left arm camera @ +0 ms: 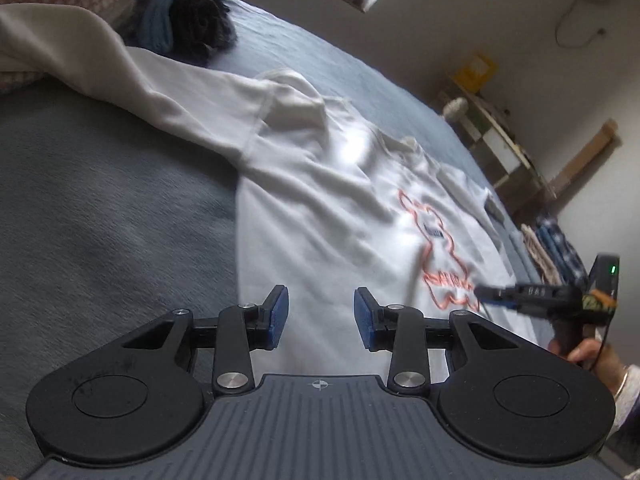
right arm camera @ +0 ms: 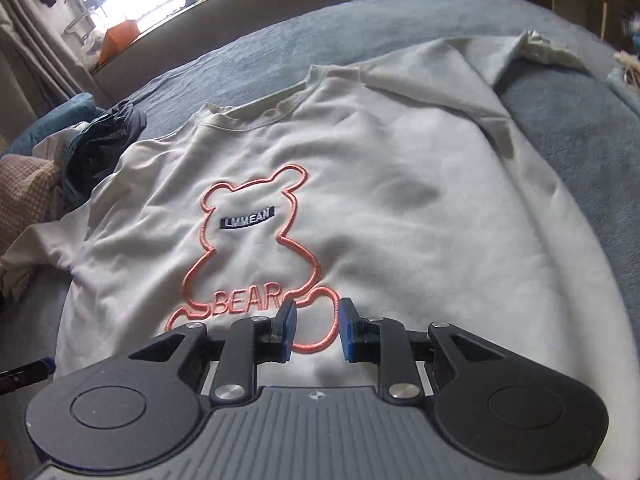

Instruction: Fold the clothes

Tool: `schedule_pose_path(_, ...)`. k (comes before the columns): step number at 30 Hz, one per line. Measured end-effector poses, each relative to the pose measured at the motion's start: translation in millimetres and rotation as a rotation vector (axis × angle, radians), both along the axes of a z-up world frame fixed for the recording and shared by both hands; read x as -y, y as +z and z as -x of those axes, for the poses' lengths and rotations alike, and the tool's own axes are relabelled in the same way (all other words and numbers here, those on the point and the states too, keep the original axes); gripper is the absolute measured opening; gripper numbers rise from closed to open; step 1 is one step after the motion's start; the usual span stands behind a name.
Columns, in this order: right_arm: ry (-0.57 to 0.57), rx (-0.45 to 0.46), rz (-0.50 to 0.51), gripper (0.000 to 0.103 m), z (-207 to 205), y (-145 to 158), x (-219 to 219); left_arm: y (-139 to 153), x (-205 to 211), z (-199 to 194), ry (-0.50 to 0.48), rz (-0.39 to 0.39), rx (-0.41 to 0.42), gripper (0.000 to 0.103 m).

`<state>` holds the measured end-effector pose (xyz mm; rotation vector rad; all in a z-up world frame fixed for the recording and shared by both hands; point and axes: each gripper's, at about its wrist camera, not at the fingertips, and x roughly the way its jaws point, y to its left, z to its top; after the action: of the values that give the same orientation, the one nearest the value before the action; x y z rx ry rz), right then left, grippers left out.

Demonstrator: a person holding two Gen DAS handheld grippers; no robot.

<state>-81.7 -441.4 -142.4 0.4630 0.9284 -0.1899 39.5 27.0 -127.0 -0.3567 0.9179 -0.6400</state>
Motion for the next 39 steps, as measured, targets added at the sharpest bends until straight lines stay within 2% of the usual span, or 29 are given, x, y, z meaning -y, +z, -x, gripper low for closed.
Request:
schedule_pose_path(3, -0.062, 0.038, -0.081, 0.024, -2, -20, 14, 0, -29, -23, 0.105, 0.037, 0.015, 0.036)
schedule_pose_path(10, -0.158, 0.207, -0.258, 0.023, 26, -42, 35, 1, -113, -94, 0.542, 0.163, 0.007, 0.052)
schedule_pose_path(14, -0.212, 0.261, -0.322, 0.023, 34, -51, 39, 2, -147, -117, 0.686, 0.307, -0.041, 0.053)
schedule_pose_path(16, -0.215, 0.268, -0.319, 0.023, 34, -51, 38, 4, -157, -125, 0.738, 0.342, -0.050, 0.055)
schedule_pose_path(23, -0.209, 0.262, -0.317, 0.023, 31, -50, 38, 0, -176, -141, 0.829, 0.414, -0.110, 0.055)
schedule_pose_path(31, -0.222, 0.266, -0.320, 0.023, 31, -51, 36, -7, -192, -151, 0.900, 0.428, -0.175, 0.052)
schedule_pose_path(34, -0.228, 0.274, -0.325, 0.023, 32, -52, 36, -4, -195, -154, 0.918, 0.415, -0.164, 0.049)
schedule_pose_path(35, -0.230, 0.275, -0.325, 0.023, 32, -52, 35, -3, -195, -156, 0.928, 0.396, -0.161, 0.046)
schedule_pose_path(36, -0.232, 0.275, -0.324, 0.023, 32, -52, 35, -1, -195, -159, 0.938, 0.370, -0.166, 0.036)
schedule_pose_path(37, -0.233, 0.275, -0.322, 0.023, 32, -52, 34, 0, -195, -161, 0.947, 0.343, -0.176, 0.022)
schedule_pose_path(38, -0.235, 0.275, -0.320, 0.023, 32, -52, 34, 1, -195, -163, 0.956, 0.316, -0.186, 0.014)
schedule_pose_path(39, -0.237, 0.275, -0.318, 0.023, 31, -52, 33, 4, -196, -164, 0.958, 0.296, -0.183, 0.011)
